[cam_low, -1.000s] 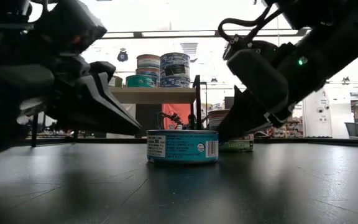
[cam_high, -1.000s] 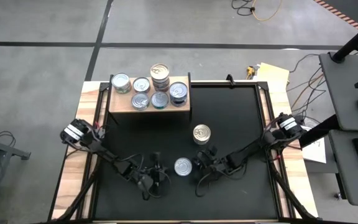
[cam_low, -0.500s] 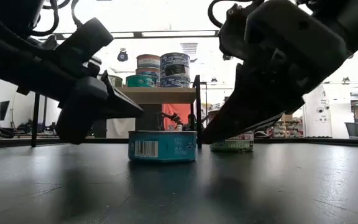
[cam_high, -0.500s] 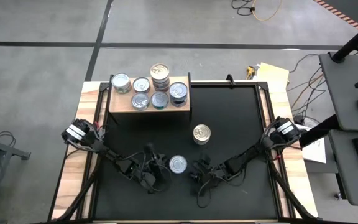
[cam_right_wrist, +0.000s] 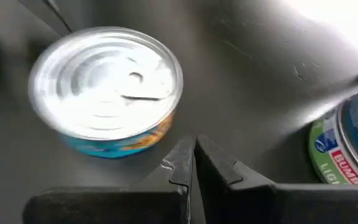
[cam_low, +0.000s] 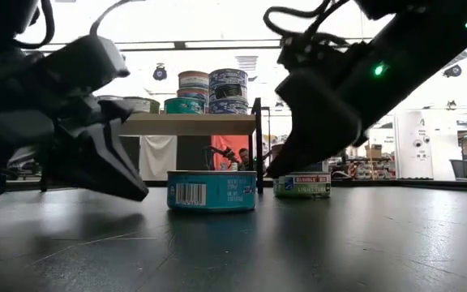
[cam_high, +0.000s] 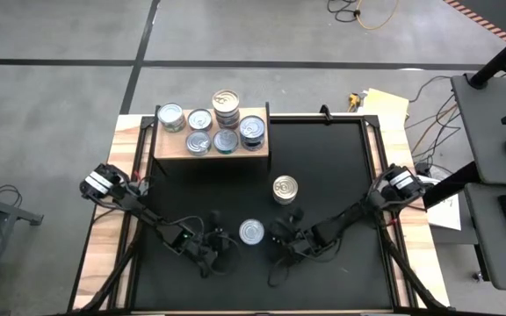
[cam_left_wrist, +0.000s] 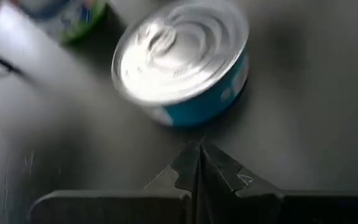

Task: Stack canned seafood by type on shelf
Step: Put the yellow/blue tuna can on the shelf

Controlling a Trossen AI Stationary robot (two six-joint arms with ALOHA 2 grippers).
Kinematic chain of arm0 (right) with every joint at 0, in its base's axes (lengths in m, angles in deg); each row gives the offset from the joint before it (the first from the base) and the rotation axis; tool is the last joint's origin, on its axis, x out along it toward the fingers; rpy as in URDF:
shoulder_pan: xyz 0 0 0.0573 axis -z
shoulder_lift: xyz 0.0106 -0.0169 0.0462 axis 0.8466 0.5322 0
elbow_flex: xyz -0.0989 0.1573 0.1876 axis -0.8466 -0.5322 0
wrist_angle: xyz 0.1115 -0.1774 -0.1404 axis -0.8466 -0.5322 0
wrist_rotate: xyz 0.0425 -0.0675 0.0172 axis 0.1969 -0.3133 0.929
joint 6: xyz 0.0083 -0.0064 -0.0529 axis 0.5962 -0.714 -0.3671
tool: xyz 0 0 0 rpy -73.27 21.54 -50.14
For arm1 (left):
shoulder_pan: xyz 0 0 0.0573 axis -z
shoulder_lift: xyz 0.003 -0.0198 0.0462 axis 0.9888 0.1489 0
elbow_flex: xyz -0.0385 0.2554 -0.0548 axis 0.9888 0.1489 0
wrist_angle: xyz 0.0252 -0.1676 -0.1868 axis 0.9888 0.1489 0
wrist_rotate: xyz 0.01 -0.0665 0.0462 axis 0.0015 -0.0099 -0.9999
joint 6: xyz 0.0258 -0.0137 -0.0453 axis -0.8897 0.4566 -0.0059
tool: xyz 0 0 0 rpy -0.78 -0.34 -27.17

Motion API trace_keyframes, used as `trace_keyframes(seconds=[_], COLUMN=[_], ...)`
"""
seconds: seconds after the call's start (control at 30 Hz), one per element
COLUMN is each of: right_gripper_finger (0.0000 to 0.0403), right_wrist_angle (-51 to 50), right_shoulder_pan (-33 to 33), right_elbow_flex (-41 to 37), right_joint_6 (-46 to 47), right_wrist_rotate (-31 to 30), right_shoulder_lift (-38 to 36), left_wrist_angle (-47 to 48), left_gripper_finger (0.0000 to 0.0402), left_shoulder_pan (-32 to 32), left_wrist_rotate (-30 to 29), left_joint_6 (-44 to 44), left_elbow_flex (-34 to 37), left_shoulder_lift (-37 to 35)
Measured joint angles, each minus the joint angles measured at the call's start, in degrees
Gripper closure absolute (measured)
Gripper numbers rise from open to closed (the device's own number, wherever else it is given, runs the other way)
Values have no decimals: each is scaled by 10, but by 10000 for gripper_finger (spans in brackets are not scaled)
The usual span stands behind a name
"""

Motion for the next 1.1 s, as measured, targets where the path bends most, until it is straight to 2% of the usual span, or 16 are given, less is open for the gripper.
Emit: trace_keyframes(seconds=[0.1,0.2,0.37,0.53,0.6,0.7,0.87,0.93,1.0,1.1], right_gripper_finger=[390,390,390,390,390,390,390,390,390,390], right_wrist_angle=[-3,5,55,74,73,81,100,108,84,27], right_shoulder_pan=[8,8,7,8,8,8,5,0,-3,-4], right_elbow_flex=[-3,-3,-3,-3,-4,-4,-4,-3,-3,-4], right_joint_6=[0,0,-32,-39,-39,-35,-40,-51,-46,-6], right_wrist_rotate=[2,3,32,45,48,84,164,169,158,128], right_shoulder_lift=[2,2,2,2,2,2,2,2,-4,-15], left_wrist_angle=[19,-7,-98,-103,-103,-73,-1,24,33,38], left_gripper_finger=[400,400,400,400,400,400,400,400,400,400], left_shoulder_pan=[0,-1,-8,-19,-23,-24,-25,-25,-23,-18], left_wrist_rotate=[18,43,43,41,13,-48,-80,-88,-82,-24], left_joint_6=[23,11,-47,-46,-39,-20,27,45,52,48], left_elbow_flex=[0,0,0,0,0,0,0,0,0,0], left_shoulder_lift=[0,1,15,29,34,35,22,19,15,9])
